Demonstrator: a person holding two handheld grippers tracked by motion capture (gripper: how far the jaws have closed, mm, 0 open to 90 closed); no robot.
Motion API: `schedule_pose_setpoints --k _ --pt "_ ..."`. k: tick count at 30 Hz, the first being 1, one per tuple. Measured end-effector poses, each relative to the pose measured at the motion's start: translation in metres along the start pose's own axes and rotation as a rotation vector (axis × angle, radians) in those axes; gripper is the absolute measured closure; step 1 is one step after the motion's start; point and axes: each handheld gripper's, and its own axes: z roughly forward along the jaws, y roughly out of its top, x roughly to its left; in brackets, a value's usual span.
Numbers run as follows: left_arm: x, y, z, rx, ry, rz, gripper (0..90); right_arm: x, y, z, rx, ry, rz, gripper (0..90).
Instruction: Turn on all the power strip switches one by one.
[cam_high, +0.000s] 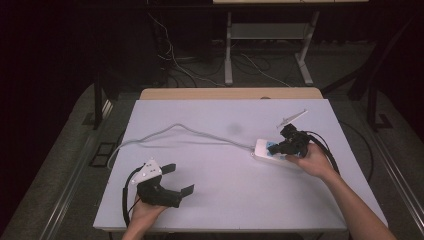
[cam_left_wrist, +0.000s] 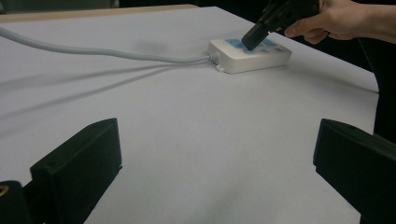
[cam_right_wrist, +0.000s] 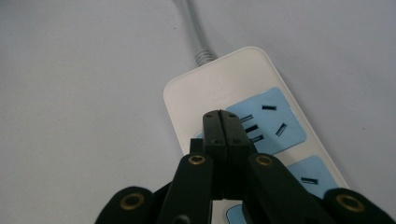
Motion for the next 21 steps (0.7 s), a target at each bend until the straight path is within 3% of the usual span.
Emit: schedule_pose_setpoints --k 10,15,20,21 --pt "0.0003 -0.0001 0.0013 0.005 -0.001 -0.003 0.0 0.0009 -0.0001 0.0018 0.007 -0.007 -0.009 90.0" --pt "0.0008 -0.0001 0.0008 0.003 -0.001 -0.006 0.0 0.0059 0.0012 0.0028 0.030 -0.043 -0.040 90.0" --pt "0.0020 -0.0003 -0.0004 -0.001 0.000 -0.012 0.0 0.0033 0.0011 0.0015 0.029 -0.027 -0.030 90.0" --pt "0.0026 -0.0003 -0.0004 -0.001 0.001 -0.013 0.0 0.0004 0.0013 -0.0006 0.009 -0.006 -0.015 90.0"
